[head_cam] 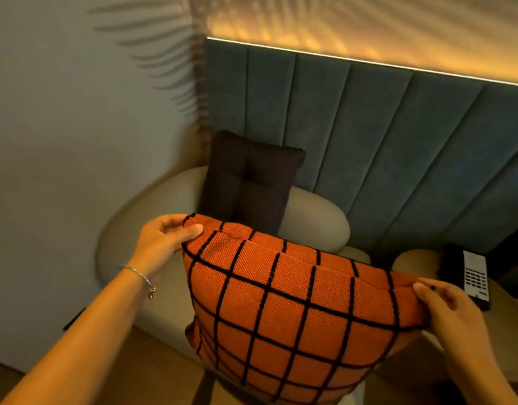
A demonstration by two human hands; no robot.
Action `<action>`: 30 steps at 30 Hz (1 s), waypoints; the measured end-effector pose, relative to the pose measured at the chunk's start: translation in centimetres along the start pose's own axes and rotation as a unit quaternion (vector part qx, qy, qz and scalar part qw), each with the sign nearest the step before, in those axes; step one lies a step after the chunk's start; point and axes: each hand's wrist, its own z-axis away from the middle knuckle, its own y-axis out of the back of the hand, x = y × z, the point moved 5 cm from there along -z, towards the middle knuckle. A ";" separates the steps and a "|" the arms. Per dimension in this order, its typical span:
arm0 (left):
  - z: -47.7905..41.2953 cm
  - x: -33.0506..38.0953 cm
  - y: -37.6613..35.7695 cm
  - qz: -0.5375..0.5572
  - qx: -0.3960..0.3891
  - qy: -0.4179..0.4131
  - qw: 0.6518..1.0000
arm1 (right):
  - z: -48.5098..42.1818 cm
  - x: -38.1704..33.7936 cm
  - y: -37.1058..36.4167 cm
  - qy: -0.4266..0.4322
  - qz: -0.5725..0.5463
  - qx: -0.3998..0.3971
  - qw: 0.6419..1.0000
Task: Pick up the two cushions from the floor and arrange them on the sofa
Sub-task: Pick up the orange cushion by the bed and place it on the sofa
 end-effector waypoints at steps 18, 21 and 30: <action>-17.8 -6.4 7.1 0.012 0.116 0.093 0.989 | -11.7 0.6 -22.2 -0.080 0.020 -0.091 0.992; -22.4 -8.0 8.9 0.004 0.110 0.114 0.987 | -13.3 0.8 -26.4 -0.089 0.036 -0.089 0.991; -37.0 -14.2 12.9 -0.039 0.034 0.199 0.979 | -15.2 3.6 -38.4 -0.167 0.043 -0.037 0.984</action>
